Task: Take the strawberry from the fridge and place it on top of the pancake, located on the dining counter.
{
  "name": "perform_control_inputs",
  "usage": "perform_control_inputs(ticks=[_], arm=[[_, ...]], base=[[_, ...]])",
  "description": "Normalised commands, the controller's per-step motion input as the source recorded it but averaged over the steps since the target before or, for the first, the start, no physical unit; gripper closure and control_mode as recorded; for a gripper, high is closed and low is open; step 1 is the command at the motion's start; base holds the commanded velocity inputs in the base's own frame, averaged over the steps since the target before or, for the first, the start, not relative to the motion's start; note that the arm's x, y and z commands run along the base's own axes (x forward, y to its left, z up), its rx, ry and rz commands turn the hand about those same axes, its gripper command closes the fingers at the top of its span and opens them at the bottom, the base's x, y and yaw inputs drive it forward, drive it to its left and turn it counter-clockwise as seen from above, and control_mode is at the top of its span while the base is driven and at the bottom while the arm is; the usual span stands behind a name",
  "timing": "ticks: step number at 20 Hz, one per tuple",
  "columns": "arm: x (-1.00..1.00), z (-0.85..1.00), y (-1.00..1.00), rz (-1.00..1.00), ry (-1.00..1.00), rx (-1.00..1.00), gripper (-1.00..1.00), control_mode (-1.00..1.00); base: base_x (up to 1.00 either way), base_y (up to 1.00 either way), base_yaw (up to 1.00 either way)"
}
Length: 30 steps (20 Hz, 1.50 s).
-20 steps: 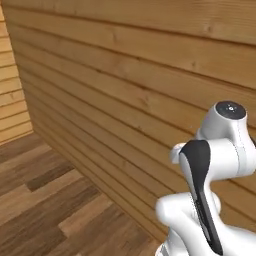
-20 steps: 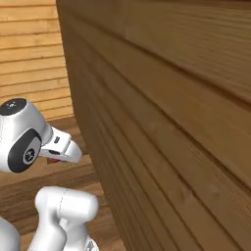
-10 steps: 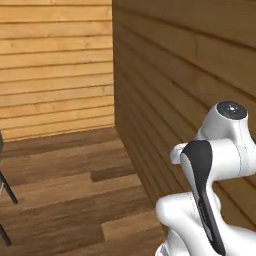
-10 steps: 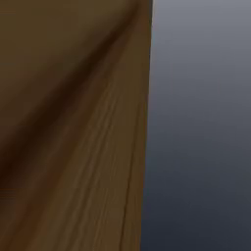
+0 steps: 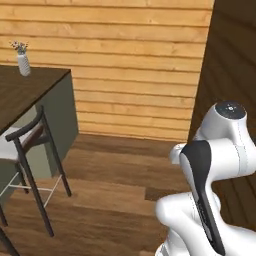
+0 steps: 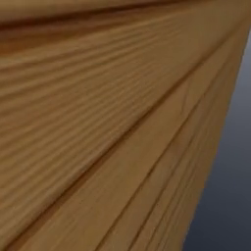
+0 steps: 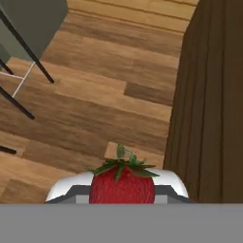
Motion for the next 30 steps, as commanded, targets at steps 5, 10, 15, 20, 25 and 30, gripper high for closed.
perform_control_inputs(ticks=[5,10,15,20,25,30], arm=[[0.0,0.0,0.0,0.0,0.0,0.0,1.0,1.0],[0.0,0.0,0.0,0.0,0.0,0.0,1.0,1.0],[0.0,0.0,0.0,0.0,0.0,0.0,1.0,1.0],[0.0,0.0,0.0,0.0,0.0,0.0,1.0,1.0],[0.0,0.0,0.0,0.0,0.0,0.0,1.0,1.0],[0.0,0.0,0.0,0.0,0.0,0.0,1.0,1.0]], base=[[1.0,-0.35,0.76],[1.0,-0.35,0.78],[1.0,-0.45,0.76],[0.99,-0.34,0.8],[0.98,-0.15,0.6],[0.99,-0.38,0.2]])
